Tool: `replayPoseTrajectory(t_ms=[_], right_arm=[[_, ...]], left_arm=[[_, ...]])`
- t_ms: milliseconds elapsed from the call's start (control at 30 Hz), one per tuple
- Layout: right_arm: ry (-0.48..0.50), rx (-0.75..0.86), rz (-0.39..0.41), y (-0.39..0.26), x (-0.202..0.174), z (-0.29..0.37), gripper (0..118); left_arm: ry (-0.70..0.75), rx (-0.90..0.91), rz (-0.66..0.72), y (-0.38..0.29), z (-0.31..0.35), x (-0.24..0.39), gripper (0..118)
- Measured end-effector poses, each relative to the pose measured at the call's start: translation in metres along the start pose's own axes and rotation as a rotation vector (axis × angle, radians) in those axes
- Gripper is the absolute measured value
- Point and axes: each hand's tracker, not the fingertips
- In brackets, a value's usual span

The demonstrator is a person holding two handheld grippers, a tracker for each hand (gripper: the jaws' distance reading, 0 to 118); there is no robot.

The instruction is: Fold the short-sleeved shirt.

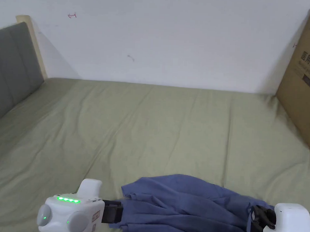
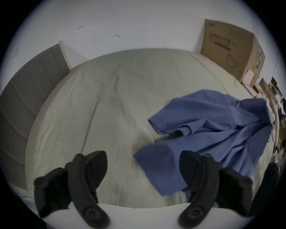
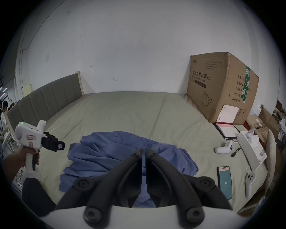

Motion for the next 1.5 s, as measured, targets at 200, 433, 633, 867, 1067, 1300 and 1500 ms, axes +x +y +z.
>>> replayPoseTrajectory(t_ms=[200, 433, 633, 867, 1067, 1300, 1500], right_arm=[[-0.049, -0.040, -0.037, -0.008, 0.026, -0.004, 4], [-0.205, -0.087, -0.100, -0.017, 0.098, -0.003, 4], [-0.260, -0.254, -0.140, -0.036, 0.160, -0.059, 90], [-0.194, -0.385, -0.227, -0.048, 0.164, -0.137, 101], [-0.191, -0.519, -0.201, -0.068, 0.150, -0.157, 8], [-0.168, -0.374, -0.241, -0.027, 0.155, -0.115, 8], [-0.090, -0.174, -0.228, 0.055, 0.156, -0.062, 8]], left_arm=[[0.051, -0.115, -0.149, 0.007, -0.061, 0.015, 57], [0.042, -0.079, -0.212, -0.007, -0.048, 0.028, 2], [-0.021, -0.004, -0.141, -0.003, -0.008, 0.019, 2], [-0.016, 0.008, -0.130, 0.000, 0.018, 0.035, 2], [0.006, -0.034, -0.113, 0.002, 0.010, 0.036, 2], [-0.029, -0.023, -0.043, 0.018, 0.029, 0.023, 2], [0.038, 0.137, -0.044, 0.063, 0.084, 0.006, 2]])
